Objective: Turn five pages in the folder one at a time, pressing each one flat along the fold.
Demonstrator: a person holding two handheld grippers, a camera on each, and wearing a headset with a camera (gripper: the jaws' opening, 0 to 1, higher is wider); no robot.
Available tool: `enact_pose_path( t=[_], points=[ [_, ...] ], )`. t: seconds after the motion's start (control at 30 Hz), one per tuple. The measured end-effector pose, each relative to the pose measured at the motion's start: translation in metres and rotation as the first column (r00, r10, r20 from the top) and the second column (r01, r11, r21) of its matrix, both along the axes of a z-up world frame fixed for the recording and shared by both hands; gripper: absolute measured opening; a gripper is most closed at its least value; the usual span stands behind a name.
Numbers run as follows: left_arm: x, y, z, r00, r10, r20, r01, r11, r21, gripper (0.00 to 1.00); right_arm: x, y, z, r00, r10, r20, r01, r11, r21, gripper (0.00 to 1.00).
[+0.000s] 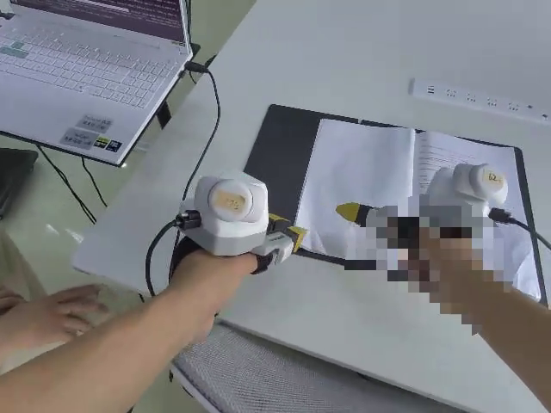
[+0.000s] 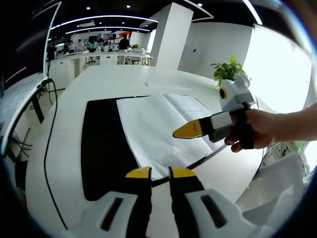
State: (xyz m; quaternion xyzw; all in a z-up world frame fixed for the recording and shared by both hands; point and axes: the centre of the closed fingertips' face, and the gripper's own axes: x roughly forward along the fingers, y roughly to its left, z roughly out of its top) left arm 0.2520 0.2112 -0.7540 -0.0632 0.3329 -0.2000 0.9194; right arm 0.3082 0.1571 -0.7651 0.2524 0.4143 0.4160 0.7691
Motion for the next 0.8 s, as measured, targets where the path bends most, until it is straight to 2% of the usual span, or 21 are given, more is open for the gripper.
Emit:
enact_pose_path(
  t=[0.07, 0.17, 0.27, 0.4, 0.47, 0.8],
  points=[
    [0.005, -0.005, -0.005, 1.0, -0.008, -0.002, 0.008, 1.0, 0.007, 0.12, 0.006, -0.008, 0.0, 1.0, -0.017, 0.0, 0.017, 1.0, -0.003, 0.06],
    [0.01, -0.01, -0.013, 1.0, -0.01, -0.022, 0.011, 1.0, 0.013, 0.11, 0.011, -0.017, 0.0, 0.999, -0.034, -0.007, 0.034, 0.999, -0.002, 0.06],
    [0.012, -0.014, -0.02, 0.999, -0.017, -0.033, 0.018, 0.999, 0.028, 0.11, 0.015, -0.026, -0.003, 0.999, -0.047, -0.015, 0.046, 0.999, -0.005, 0.05],
    [0.019, -0.014, -0.036, 0.999, -0.005, -0.052, 0.006, 0.999, 0.033, 0.1, 0.026, -0.039, -0.008, 0.996, -0.081, -0.043, 0.082, 0.997, 0.005, 0.04],
    [0.021, -0.014, -0.039, 0.999, 0.003, -0.053, -0.002, 0.999, 0.032, 0.09, 0.031, -0.044, -0.01, 0.994, -0.09, -0.054, 0.091, 0.996, 0.008, 0.04],
    [0.022, -0.014, -0.055, 0.997, 0.026, -0.073, -0.022, 0.998, 0.055, 0.06, 0.048, -0.055, -0.013, 0.988, -0.112, -0.107, 0.116, 0.993, 0.032, 0.03]
  ],
)
